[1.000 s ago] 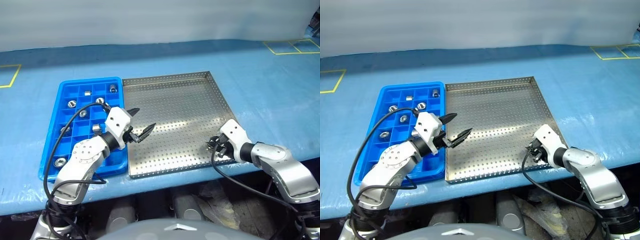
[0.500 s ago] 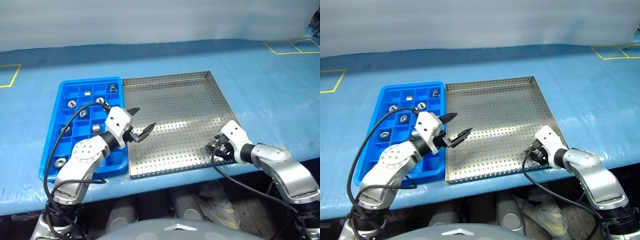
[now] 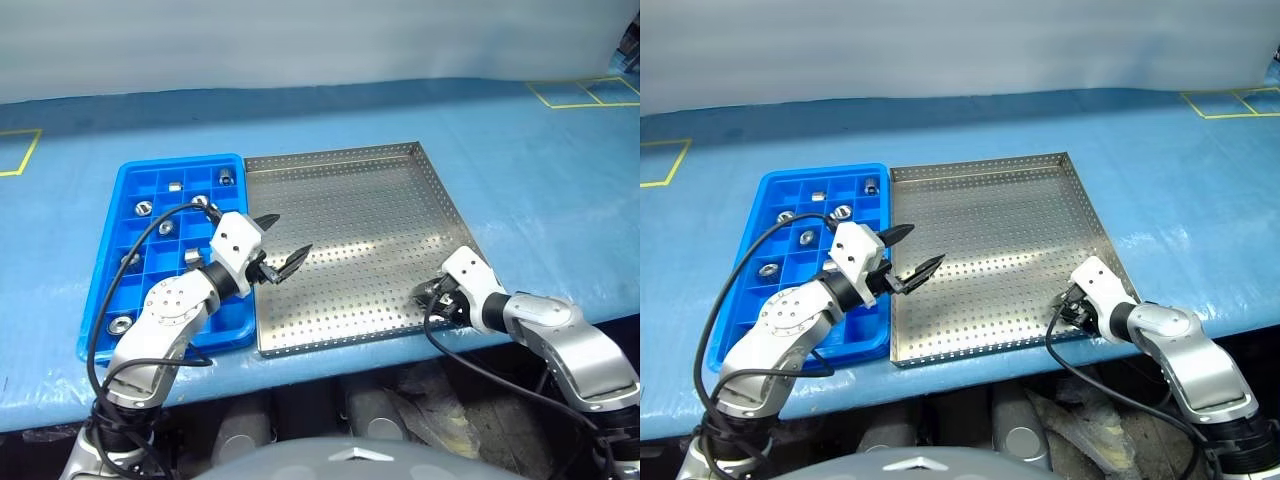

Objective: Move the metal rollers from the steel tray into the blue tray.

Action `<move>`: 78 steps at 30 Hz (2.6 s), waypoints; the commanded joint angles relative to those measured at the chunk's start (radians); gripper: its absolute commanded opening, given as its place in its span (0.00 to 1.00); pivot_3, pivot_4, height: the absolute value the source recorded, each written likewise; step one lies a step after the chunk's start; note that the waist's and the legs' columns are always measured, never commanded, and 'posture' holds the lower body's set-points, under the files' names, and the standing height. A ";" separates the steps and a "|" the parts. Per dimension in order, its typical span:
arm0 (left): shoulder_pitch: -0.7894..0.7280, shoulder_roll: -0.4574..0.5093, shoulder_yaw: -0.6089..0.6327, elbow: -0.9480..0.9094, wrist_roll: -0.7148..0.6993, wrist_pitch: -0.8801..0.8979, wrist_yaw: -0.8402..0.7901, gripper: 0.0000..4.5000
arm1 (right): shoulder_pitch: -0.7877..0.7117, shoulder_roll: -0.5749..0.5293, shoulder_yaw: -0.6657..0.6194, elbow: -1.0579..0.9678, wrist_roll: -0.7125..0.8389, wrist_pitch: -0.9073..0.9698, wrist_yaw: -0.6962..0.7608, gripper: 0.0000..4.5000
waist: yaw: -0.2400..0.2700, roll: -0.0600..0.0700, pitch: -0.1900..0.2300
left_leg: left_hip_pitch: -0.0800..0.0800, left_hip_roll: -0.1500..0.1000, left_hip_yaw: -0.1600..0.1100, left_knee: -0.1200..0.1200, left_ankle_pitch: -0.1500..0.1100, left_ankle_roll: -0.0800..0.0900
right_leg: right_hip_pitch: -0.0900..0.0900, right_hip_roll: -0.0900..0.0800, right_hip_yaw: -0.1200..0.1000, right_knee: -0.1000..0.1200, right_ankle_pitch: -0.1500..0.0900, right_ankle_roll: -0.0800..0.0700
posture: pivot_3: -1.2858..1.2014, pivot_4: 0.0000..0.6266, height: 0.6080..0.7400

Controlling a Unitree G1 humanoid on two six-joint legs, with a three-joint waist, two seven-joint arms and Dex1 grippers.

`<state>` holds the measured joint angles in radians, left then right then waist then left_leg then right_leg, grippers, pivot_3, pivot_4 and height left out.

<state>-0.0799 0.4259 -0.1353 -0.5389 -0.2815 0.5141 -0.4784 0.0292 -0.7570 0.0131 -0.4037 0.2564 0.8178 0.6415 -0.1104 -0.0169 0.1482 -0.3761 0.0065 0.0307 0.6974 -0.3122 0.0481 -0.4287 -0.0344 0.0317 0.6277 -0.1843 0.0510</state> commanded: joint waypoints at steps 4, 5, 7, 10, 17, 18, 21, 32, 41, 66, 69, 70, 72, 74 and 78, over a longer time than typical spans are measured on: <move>0.015 0.002 0.070 -0.087 -0.033 -0.012 0.007 0.89 | -0.126 0.161 -0.051 -0.051 0.020 -0.106 -0.105 0.41 | -0.008 0.000 0.000 | 0.000 0.001 0.001 0.000 0.000 0.000 | -0.001 0.001 0.001 0.000 0.000 0.000 | 0.45 0.24 1.00; 0.028 0.011 0.094 -0.110 -0.046 -0.005 0.004 0.89 | -0.154 0.205 -0.041 -0.049 0.016 -0.134 -0.128 0.41 | -0.010 0.000 0.000 | 0.000 0.001 0.001 0.000 0.000 0.000 | -0.001 0.001 0.001 0.000 0.000 0.000 | 0.45 0.24 1.00; 0.060 0.042 0.147 -0.153 -0.066 0.010 -0.006 0.89 | -0.201 0.262 0.001 -0.037 -0.002 -0.188 -0.138 0.41 | -0.009 0.000 0.000 | 0.000 0.002 0.001 0.000 0.000 0.000 | -0.002 0.002 0.002 0.000 0.001 0.001 | 0.46 0.24 1.00; 0.134 0.103 0.265 -0.220 -0.096 0.048 -0.014 0.89 | -0.284 0.319 0.076 0.007 0.001 -0.193 -0.111 0.41 | -0.008 0.000 0.000 | 0.000 0.003 0.001 0.000 0.000 -0.001 | -0.002 0.002 0.002 0.001 0.001 0.000 | 0.47 0.24 1.00; 0.378 0.159 0.593 -0.349 -0.125 0.120 0.007 0.89 | -0.511 0.453 0.286 0.195 -0.007 -0.243 0.025 0.41 | 0.031 0.000 0.001 | 0.000 0.003 0.001 -0.001 0.000 -0.001 | -0.003 -0.002 -0.004 0.001 0.000 -0.001 | 0.53 0.24 1.00; 0.421 0.152 0.630 -0.367 -0.123 0.123 0.008 0.89 | -0.538 0.480 0.317 0.219 -0.010 -0.257 0.045 0.41 | 0.042 0.001 0.001 | 0.000 0.003 0.001 -0.001 0.000 -0.001 | -0.003 -0.002 -0.005 0.001 0.000 -0.001 | 0.53 0.24 1.00; 0.519 0.122 0.696 -0.418 -0.130 0.127 0.014 0.89 | -0.590 0.543 0.385 0.268 -0.010 -0.296 0.102 0.41 | 0.077 0.001 0.001 | 0.000 0.002 -0.002 -0.003 0.002 -0.004 | -0.003 -0.004 -0.010 0.000 0.000 -0.002 | 0.56 0.24 1.00; 0.788 0.000 0.739 -0.508 -0.128 0.039 0.054 0.89 | -0.653 0.630 0.498 0.455 -0.073 -0.387 0.200 0.41 | 0.166 0.000 0.001 | -0.001 -0.001 -0.011 -0.005 0.004 -0.008 | 0.000 -0.008 -0.020 0.000 -0.005 -0.009 | 0.62 0.24 1.00; 0.733 0.033 0.651 -0.508 -0.135 0.054 0.096 0.89 | -0.656 0.641 0.476 0.580 -0.126 -0.391 0.181 0.41 | 0.169 0.001 0.002 | 0.000 0.002 -0.014 -0.006 0.005 -0.011 | 0.000 -0.002 -0.020 0.002 -0.005 -0.012 | 0.60 0.24 1.00; 0.205 0.063 0.217 -0.263 -0.122 0.096 0.057 0.89 | -0.294 0.234 0.025 0.045 -0.207 -0.119 -0.090 0.84 | 0.129 0.003 0.002 | -0.002 0.000 -0.013 -0.008 0.006 -0.012 | 0.000 -0.004 -0.019 0.000 -0.005 -0.013 | 0.48 0.24 1.00; 0.102 0.034 0.111 -0.202 -0.113 0.090 0.037 0.89 | -0.192 0.144 -0.051 -0.015 -0.209 -0.060 -0.089 0.84 | 0.100 0.003 0.002 | -0.001 0.000 -0.011 -0.008 0.004 -0.008 | 0.000 -0.003 -0.019 -0.001 -0.005 -0.012 | 0.45 0.24 1.00; 0.076 0.027 0.081 -0.186 -0.113 0.087 0.026 0.89 | -0.163 0.120 -0.072 -0.038 -0.208 -0.042 -0.087 0.84 | 0.089 0.003 0.002 | -0.001 0.000 -0.011 -0.008 0.004 -0.008 | 0.000 -0.003 -0.018 -0.001 -0.005 -0.012 | 0.45 0.24 1.00; 0.034 0.015 0.039 -0.156 -0.113 0.081 0.008 0.89 | -0.111 0.078 -0.109 -0.085 -0.200 -0.010 -0.074 0.84 | 0.061 0.004 0.002 | -0.001 0.001 -0.009 -0.008 0.003 -0.007 | 0.000 -0.003 -0.017 -0.001 -0.005 -0.011 | 0.43 0.24 1.00; 0.002 0.012 0.007 -0.128 -0.105 0.074 -0.008 0.89 | -0.063 0.038 -0.139 -0.124 -0.194 0.016 -0.060 0.84 | 0.039 0.004 0.002 | -0.001 0.002 -0.008 -0.008 0.003 -0.006 | 0.000 -0.002 -0.015 -0.001 -0.004 -0.010 | 0.43 0.24 1.00; -0.017 0.012 -0.007 -0.102 -0.102 0.059 -0.025 0.89 | -0.002 -0.014 -0.165 -0.174 -0.188 0.051 -0.047 0.84 | 0.006 0.003 0.002 | 0.000 0.002 -0.007 -0.007 0.003 -0.006 | 0.000 0.000 -0.012 0.000 -0.003 -0.009 | 0.42 0.24 1.00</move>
<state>-0.0883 0.4378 -0.1398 -0.6337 -0.3910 0.6010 -0.4914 0.0261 -0.7562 -0.1183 -0.5286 0.0606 0.8614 0.5909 -0.1041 -0.0134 0.1503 -0.3758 0.0087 0.0237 0.6911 -0.3094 0.0420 -0.4285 -0.0330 0.0212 0.6276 -0.1873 0.0429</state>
